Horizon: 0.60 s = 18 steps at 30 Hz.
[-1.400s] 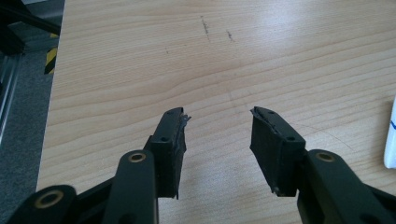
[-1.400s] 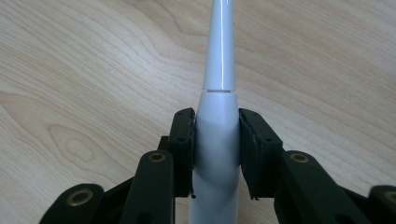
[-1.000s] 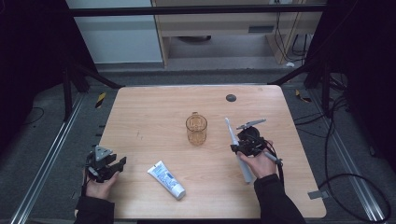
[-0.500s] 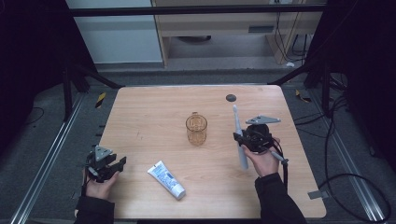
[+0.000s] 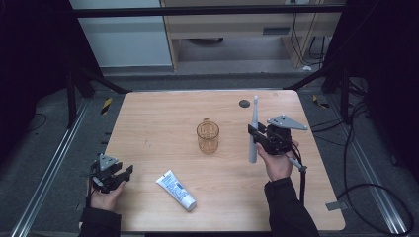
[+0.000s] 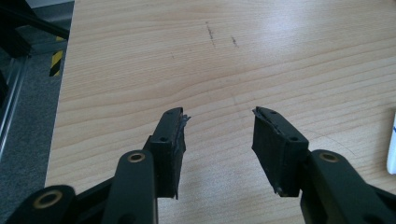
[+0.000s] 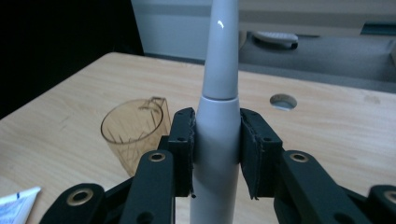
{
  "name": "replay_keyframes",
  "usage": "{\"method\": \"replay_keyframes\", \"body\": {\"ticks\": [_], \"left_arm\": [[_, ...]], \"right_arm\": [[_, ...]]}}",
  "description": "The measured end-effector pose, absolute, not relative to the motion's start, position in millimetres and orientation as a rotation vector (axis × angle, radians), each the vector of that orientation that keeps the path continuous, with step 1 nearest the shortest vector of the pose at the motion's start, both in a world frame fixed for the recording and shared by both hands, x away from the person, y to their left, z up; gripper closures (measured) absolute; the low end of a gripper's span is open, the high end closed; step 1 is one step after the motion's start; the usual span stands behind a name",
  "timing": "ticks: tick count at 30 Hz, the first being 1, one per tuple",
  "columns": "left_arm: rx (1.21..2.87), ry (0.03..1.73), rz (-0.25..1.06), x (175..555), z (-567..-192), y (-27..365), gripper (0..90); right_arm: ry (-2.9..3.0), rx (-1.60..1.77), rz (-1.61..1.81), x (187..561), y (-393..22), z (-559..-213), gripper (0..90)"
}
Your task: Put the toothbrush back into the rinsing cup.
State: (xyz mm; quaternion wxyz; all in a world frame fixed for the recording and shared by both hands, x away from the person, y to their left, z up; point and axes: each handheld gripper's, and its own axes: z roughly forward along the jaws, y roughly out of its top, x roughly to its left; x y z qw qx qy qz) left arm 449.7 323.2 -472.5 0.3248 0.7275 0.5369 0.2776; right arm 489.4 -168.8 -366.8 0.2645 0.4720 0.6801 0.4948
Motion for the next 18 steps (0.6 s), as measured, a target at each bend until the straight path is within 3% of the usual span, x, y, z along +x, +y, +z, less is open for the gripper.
{"method": "replay_keyframes", "body": {"ticks": [18], "left_arm": [[1.898, 1.405, 0.734, 449.6, -472.1, 323.3, 52.2]], "right_arm": [[1.669, 1.203, 1.478, 509.5, -146.8, -360.3, 67.7]]}}
